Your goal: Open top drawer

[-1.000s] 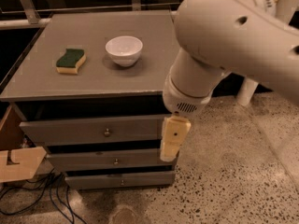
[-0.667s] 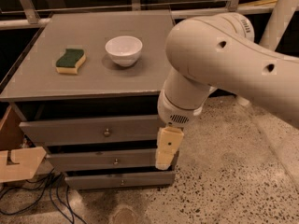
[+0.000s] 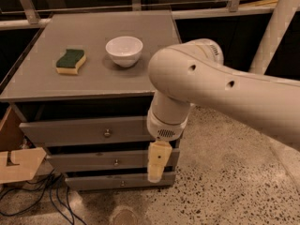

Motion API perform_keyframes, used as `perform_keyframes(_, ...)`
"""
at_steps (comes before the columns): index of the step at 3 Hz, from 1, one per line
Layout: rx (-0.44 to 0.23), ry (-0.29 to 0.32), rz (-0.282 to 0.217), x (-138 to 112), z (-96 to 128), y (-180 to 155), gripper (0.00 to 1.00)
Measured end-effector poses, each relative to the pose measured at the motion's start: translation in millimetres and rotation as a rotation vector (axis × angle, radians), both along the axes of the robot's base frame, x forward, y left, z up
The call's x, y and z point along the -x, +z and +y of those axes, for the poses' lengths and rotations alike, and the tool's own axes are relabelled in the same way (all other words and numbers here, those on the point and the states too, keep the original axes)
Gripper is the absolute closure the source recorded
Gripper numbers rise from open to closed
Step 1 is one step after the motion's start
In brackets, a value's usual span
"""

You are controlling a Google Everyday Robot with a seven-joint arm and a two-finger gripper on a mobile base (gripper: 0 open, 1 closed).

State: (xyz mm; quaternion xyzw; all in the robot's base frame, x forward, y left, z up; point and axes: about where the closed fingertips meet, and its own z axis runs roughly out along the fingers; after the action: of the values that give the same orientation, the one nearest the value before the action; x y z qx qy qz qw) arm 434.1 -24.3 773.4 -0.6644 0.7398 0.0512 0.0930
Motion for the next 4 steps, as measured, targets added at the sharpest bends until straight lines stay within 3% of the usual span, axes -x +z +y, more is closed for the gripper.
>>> perform_keyframes(1,0.019,-0.006,0.034,-20,10,-49,0.00)
perform_keyframes(2,0.019,-0.006,0.034,-20,10,-49,0.00)
perform_keyframes(3,-0.001,-0.102,0.008,-48,7,-66,0.00)
perform_keyframes(4,-0.009,-0.154,-0.027,-71,3,-70,0.00)
